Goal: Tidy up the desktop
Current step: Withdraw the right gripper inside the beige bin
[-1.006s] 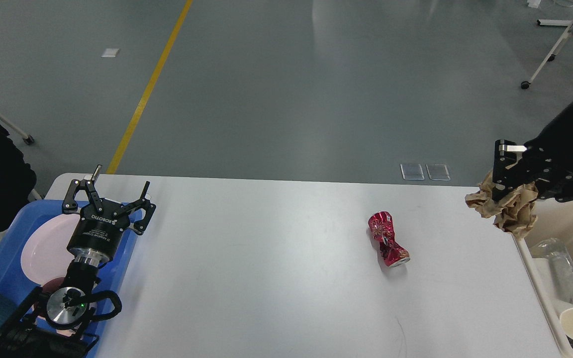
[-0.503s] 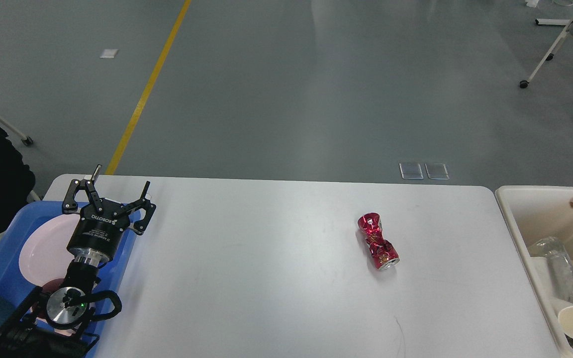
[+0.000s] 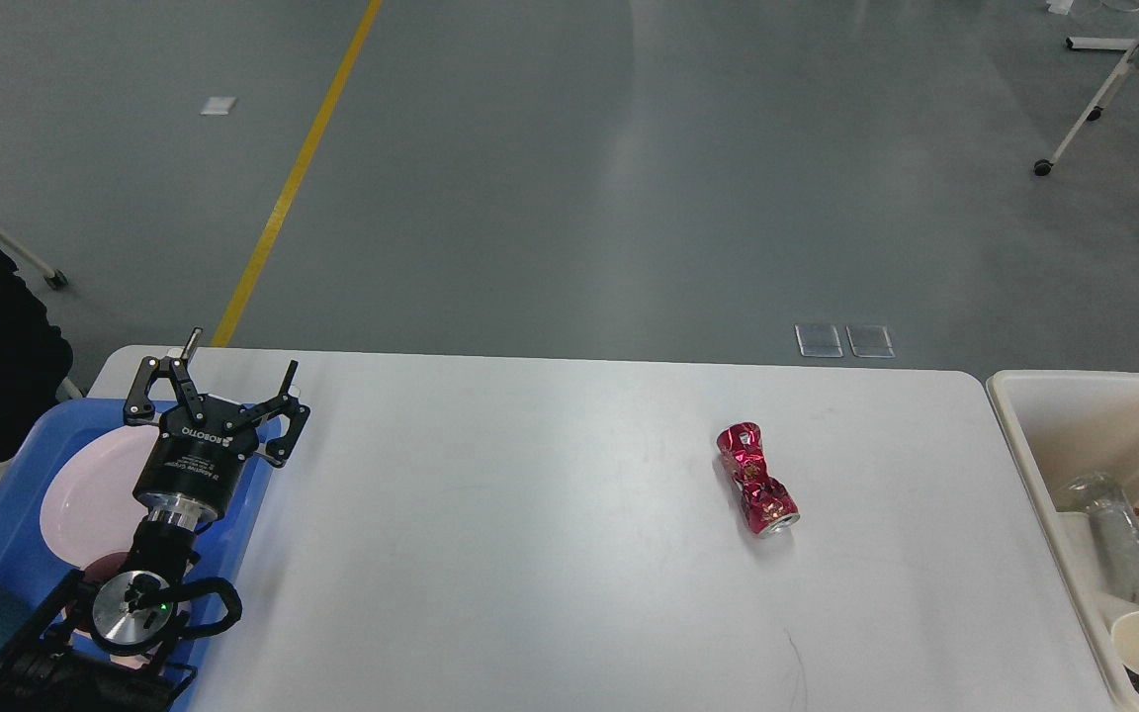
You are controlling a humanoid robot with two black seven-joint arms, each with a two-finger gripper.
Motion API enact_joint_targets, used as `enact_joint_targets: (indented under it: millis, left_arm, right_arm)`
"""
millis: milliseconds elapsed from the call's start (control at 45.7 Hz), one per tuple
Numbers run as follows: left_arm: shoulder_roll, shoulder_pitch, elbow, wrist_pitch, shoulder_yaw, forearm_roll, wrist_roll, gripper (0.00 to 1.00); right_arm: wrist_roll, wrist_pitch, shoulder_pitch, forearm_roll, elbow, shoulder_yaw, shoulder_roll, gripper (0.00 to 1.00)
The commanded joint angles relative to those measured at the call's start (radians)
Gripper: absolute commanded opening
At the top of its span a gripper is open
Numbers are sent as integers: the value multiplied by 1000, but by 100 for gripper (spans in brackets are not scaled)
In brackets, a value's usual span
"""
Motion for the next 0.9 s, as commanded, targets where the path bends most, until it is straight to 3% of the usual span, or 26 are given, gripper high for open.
enact_joint_targets:
  millis: [0,175,525,547,656,700,875]
  left_arm:
    - [0,-1,0,0,0,-1,0,97]
    - [0,1,0,0,0,-1,0,96]
    - [0,1,0,0,0,-1,0,97]
    - [0,1,0,0,0,-1,0,96]
    - [0,-1,0,0,0,-1,0,96]
    - [0,1,0,0,0,-1,0,97]
    - [0,-1,0,0,0,-1,0,96]
  right_arm:
    - [-15,-93,-108,1,-46,19,64,0]
    - [-63,-227,-175,1,-46,51,111,0]
    - [-81,-242,-184,1,-51,60,133,0]
    - [-81,-248,-184,1,-53,60,131,8]
    - [-76,-322,-184,1,-51,60,134,80]
    - [-76,-348,-184,-1,-51,59,142,100]
    - [-73,-357,-184,-1,-47,60,153,100]
